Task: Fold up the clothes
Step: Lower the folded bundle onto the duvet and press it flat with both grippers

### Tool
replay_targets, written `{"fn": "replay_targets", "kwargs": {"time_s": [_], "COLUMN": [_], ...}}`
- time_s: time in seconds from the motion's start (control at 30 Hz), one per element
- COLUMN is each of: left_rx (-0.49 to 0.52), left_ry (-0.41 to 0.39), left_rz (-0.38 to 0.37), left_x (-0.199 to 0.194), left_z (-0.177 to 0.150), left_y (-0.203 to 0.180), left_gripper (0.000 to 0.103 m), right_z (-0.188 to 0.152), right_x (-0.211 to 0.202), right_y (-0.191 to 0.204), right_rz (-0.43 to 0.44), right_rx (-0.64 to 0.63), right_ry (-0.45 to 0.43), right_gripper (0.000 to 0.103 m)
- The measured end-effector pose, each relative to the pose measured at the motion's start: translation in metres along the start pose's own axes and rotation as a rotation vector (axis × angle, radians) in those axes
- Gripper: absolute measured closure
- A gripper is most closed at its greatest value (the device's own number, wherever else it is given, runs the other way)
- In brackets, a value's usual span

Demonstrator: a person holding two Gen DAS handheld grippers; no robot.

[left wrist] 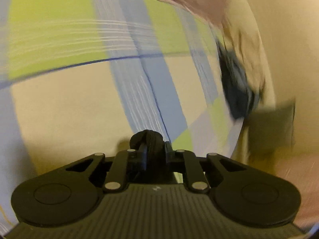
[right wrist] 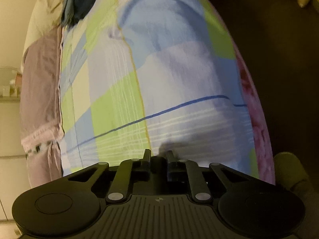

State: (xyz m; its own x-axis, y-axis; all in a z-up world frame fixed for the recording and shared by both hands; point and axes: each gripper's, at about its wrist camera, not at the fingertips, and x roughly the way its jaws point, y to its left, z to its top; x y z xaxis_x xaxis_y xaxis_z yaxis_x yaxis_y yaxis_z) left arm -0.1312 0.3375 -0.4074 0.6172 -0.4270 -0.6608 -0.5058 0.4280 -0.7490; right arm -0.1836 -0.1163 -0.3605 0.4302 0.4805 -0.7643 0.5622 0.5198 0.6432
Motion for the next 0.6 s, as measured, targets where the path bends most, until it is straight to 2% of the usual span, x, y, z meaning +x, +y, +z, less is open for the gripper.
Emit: {"fn": "replay_targets", "kwargs": {"time_s": [0.13, 0.17, 0.23, 0.27, 0.3, 0.33, 0.4, 0.43, 0.47, 0.5, 0.57, 0.6], "left_rx": [-0.397, -0.451, -0.415, -0.320, -0.184, -0.018, 0.373, 0.528, 0.614, 0.672, 0.696, 0.722], "left_ry": [-0.059, -0.068, -0.067, -0.055, -0.037, -0.027, -0.105, -0.153, -0.177, -0.184, -0.115, -0.078], "left_rz": [-0.014, -0.010, 0.009, 0.032, 0.064, 0.107, 0.266, 0.345, 0.357, 0.330, 0.207, 0.178], "left_x": [0.022, 0.024, 0.020, 0.017, 0.013, 0.005, -0.018, -0.028, -0.037, -0.047, -0.059, -0.059], "left_z": [-0.009, -0.011, -0.009, -0.006, -0.002, 0.000, -0.009, -0.016, -0.023, -0.030, -0.043, -0.053], "left_y": [0.042, 0.043, 0.032, 0.021, 0.006, -0.009, -0.050, -0.066, -0.076, -0.083, -0.088, -0.088], "left_gripper": [0.091, 0.091, 0.090, 0.090, 0.089, 0.086, 0.088, 0.088, 0.089, 0.093, 0.098, 0.102], "right_z": [-0.006, -0.005, -0.003, -0.002, -0.001, -0.003, -0.013, -0.019, -0.023, -0.026, -0.035, -0.041], "right_x": [0.011, 0.012, 0.013, 0.012, 0.011, 0.008, 0.000, -0.004, -0.006, -0.009, -0.012, -0.015], "right_y": [0.006, 0.007, 0.008, 0.009, 0.011, 0.021, 0.046, 0.056, 0.061, 0.066, 0.073, 0.077], "right_rz": [-0.032, -0.036, -0.039, -0.039, -0.040, -0.068, -0.158, -0.209, -0.225, -0.232, -0.208, -0.186], "right_rx": [-0.043, -0.055, -0.071, -0.091, -0.112, -0.215, -0.459, -0.555, -0.605, -0.644, -0.682, -0.714], "right_ry": [-0.029, -0.025, -0.014, -0.010, -0.007, -0.030, -0.109, -0.155, -0.164, -0.164, -0.144, -0.144], "right_gripper": [0.093, 0.093, 0.093, 0.092, 0.090, 0.089, 0.089, 0.089, 0.089, 0.089, 0.089, 0.089]}}
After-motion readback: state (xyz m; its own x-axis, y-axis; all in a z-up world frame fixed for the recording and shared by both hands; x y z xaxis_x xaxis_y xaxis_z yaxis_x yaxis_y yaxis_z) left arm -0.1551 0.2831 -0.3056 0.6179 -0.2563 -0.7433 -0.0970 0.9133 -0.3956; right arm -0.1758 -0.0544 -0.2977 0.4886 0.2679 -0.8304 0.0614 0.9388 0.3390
